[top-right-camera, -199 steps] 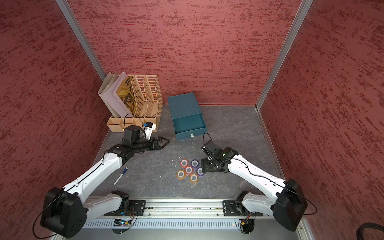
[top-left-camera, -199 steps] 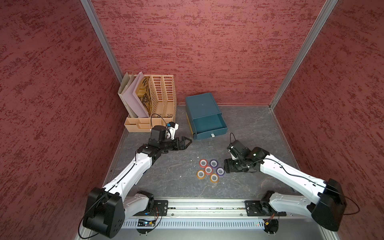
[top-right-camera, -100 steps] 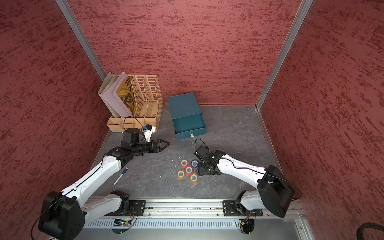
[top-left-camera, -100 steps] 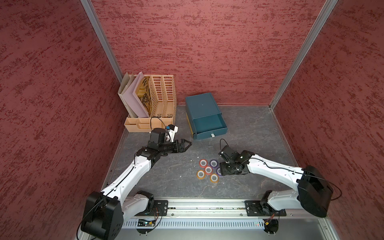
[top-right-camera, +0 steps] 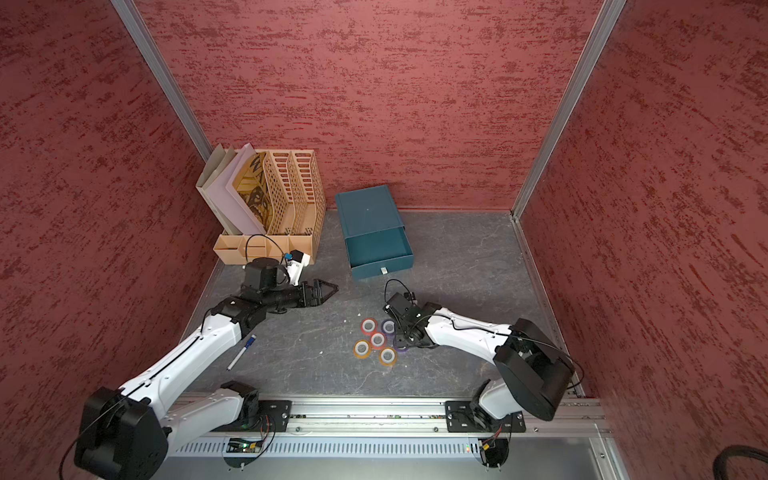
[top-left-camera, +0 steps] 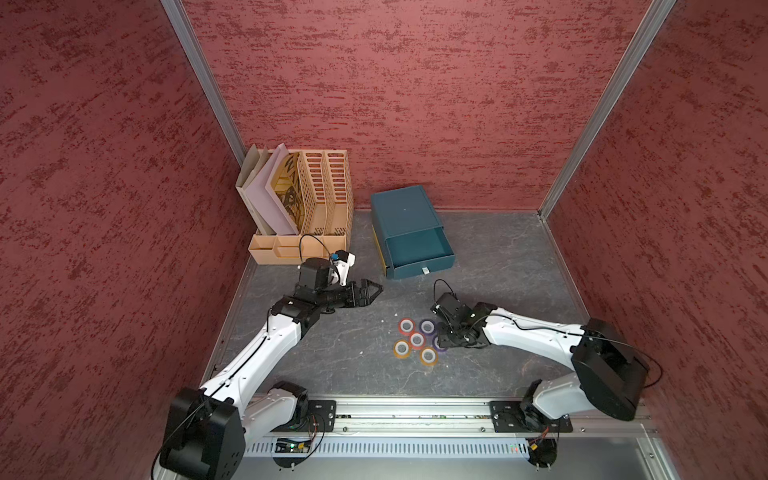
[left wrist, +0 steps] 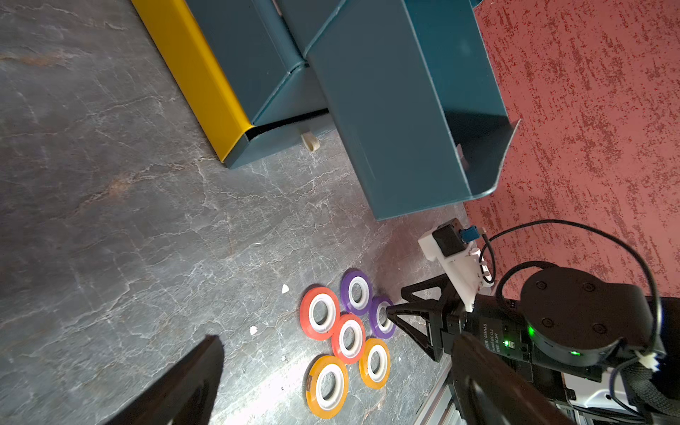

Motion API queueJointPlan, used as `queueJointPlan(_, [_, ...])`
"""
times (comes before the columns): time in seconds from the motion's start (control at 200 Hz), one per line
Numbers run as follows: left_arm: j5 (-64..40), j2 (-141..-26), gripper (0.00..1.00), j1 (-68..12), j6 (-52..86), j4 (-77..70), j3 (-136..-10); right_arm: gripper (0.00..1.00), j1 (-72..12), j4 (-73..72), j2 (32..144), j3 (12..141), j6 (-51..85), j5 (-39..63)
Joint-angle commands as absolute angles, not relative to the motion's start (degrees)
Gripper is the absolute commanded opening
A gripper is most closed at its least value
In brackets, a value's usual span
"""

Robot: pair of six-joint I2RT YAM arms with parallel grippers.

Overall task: Place the transparent tape into the drawer according to color
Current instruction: Pick up the tape at the center of the board.

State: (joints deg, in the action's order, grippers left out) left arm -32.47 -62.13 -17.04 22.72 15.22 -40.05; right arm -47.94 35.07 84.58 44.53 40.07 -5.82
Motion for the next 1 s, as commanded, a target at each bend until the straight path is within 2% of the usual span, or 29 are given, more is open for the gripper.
queueJointPlan(0.0, [-32.39,-60.91,1.0,-17.14,22.92,15.03,-39.29,0.53,-48.8,33.54,85.24,43.18,40.78,-7.13])
queueJointPlan(0.24, [-32.17,-61.08,1.0,-17.14,22.94,15.14,-39.46,0.49,-49.13,33.77,87.13,42.14,41.36,-7.69])
queueJointPlan(0.751, [-32.82,-62.13,1.0,-17.14,21.46,18.06,-41.18,0.13,-49.13,43.71,89.17,44.19,41.76,-6.9])
queueJointPlan(0.872, [-33.03,-62.57,1.0,-17.14,20.75,18.91,-41.65,0.0,-49.13,44.0,89.91,44.74,41.62,-6.77])
queueJointPlan(0.997, [-32.89,-62.75,1.0,-17.14,20.22,19.44,-41.76,0.0,-49.13,43.9,88.42,45.04,41.9,-6.83])
